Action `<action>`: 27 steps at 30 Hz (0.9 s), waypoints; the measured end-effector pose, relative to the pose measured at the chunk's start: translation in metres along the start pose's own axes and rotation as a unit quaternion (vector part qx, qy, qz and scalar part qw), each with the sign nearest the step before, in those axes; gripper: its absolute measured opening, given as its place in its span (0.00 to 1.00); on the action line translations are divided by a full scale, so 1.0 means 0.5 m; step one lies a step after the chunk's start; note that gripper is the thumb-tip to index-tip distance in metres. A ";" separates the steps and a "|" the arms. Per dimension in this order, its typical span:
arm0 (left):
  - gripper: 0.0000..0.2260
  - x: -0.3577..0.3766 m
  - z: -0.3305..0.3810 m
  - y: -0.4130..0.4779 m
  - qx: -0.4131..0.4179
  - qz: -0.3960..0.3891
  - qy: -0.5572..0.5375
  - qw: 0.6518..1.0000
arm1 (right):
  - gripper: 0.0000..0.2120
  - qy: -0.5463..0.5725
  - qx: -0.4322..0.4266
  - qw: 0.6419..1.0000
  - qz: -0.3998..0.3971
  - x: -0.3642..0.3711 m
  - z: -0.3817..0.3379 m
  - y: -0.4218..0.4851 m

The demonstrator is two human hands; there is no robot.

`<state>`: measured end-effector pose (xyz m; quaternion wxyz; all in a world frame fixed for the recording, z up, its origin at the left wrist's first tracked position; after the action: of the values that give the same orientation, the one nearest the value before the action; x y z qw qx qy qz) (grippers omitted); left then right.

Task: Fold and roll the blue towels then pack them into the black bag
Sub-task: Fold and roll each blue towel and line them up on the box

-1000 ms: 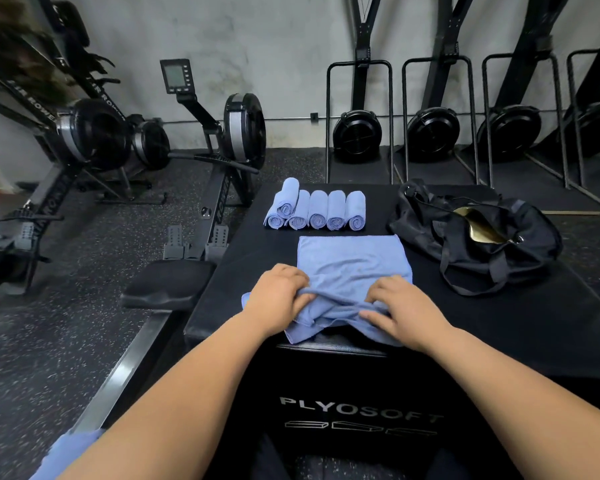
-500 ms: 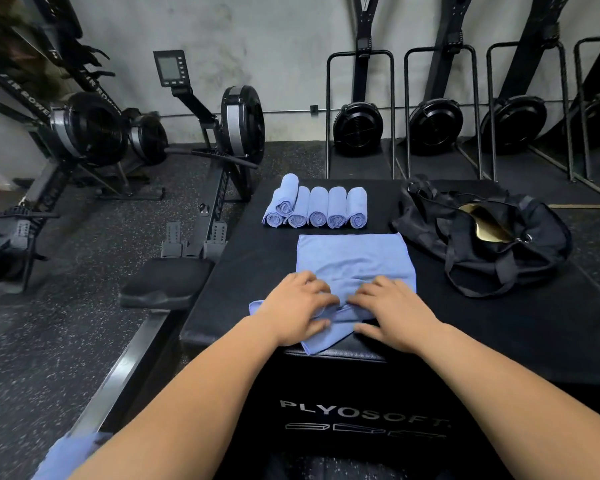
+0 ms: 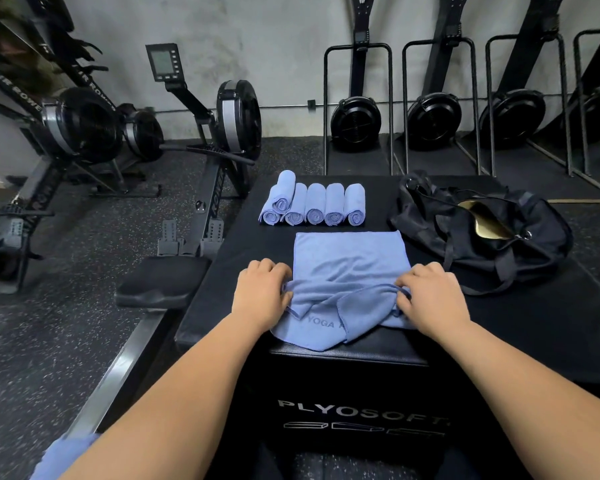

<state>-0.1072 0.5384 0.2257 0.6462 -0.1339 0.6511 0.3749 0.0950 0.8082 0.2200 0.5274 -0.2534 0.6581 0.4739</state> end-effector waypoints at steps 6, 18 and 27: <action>0.07 0.006 0.052 -0.028 0.195 0.035 -0.059 0.978 | 0.23 0.072 -0.216 0.974 0.014 -0.018 -0.080 -0.022; 0.11 0.020 -0.007 -0.053 0.170 -0.004 -0.040 0.985 | 0.05 0.131 0.153 0.979 0.035 -0.007 -0.007 0.014; 0.21 0.002 0.010 -0.097 0.234 -0.013 -0.053 0.971 | 0.24 0.196 0.126 0.970 -0.070 0.021 0.021 -0.024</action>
<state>-0.0715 0.5092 0.2098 0.6976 0.0324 0.6840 0.2108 0.1067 0.8142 0.2062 0.4473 -0.3185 0.7838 0.2901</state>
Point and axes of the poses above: each hand's wrist, its own y-axis towards the middle knuckle, its own x-axis out of the palm, z = x × y, the point moved 3 cm from there along y, towards the middle knuckle, and after that the axes turned 1 degree about z, right-handed, at the moved point
